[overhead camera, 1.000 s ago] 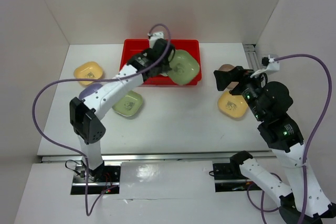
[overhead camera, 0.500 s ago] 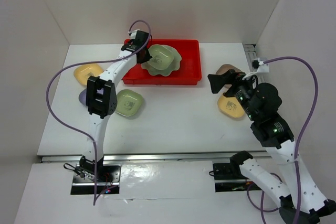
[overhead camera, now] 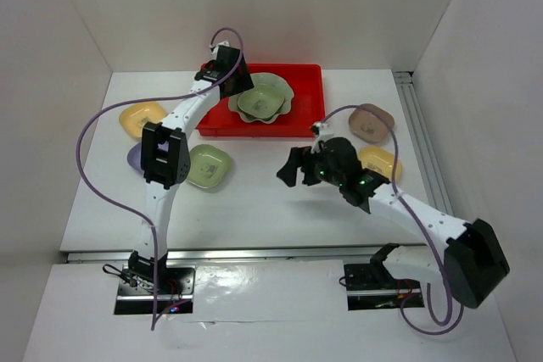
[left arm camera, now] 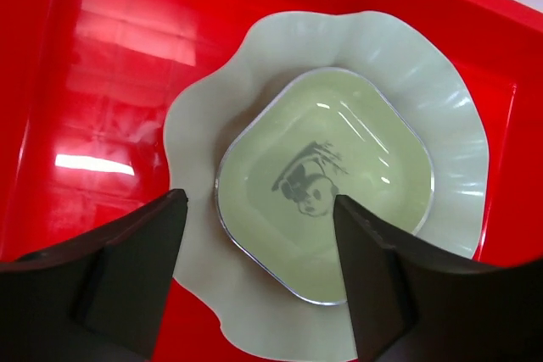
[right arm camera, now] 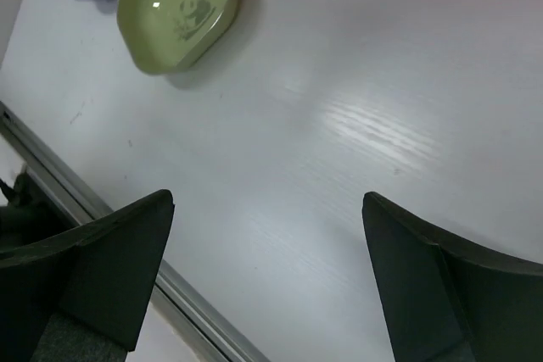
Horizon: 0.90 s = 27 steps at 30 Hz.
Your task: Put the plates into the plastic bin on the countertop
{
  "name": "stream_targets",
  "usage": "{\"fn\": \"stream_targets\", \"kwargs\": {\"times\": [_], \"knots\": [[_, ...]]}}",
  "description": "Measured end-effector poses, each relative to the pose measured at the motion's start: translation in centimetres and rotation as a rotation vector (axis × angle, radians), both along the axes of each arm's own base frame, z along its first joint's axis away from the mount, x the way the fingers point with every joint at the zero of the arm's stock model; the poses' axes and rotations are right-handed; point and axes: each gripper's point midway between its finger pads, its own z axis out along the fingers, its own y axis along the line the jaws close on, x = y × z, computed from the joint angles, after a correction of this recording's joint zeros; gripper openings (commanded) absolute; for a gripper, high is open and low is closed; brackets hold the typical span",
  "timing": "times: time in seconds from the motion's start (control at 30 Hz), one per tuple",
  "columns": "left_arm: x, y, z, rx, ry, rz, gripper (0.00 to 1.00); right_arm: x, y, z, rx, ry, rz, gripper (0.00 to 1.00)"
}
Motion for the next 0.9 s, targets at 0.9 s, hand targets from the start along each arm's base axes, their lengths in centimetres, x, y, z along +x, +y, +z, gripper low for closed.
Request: {"fn": "stream_targets", "kwargs": {"times": [0.9], "knots": [[-29.1, 16.8, 17.0, -0.005, -0.152, 0.373, 1.00, 9.8, 19.5, -10.1, -0.157, -0.060, -0.046, 0.87]]}}
